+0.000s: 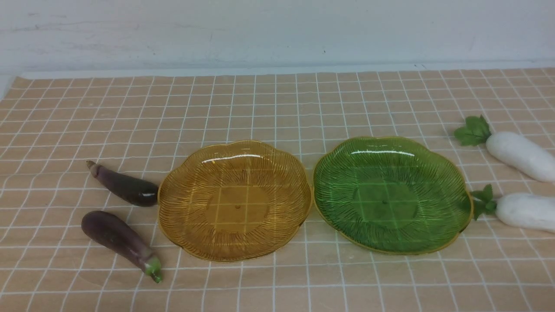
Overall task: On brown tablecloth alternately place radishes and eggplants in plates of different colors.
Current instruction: 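Place the white radish on the plate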
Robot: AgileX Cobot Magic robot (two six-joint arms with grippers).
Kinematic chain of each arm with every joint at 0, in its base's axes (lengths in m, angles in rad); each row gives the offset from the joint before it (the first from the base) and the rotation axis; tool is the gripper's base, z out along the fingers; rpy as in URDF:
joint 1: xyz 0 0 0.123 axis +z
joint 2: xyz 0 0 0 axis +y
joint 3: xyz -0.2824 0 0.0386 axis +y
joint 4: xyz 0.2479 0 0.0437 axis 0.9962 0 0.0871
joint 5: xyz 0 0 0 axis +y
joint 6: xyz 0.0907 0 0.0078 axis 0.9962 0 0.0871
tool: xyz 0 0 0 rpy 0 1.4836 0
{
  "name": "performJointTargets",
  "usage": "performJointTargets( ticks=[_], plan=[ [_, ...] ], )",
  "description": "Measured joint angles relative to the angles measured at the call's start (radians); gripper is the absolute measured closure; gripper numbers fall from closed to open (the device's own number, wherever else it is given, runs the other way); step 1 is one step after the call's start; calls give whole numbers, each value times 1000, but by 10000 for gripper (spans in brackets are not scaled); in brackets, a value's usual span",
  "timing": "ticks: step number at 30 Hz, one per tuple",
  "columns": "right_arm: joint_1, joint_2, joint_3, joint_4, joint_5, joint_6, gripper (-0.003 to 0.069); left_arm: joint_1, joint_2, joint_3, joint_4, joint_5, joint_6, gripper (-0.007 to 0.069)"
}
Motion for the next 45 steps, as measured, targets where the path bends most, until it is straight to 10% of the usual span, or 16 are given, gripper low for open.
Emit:
performJointTargets(
  ticks=[34,45],
  plan=[
    [0,0,0,20,-1,15,674,0,0,0,-10,0,-11,627],
    [0,0,0,734,-22,315,674,0,0,1,-809,4,-511,627]
  ],
)
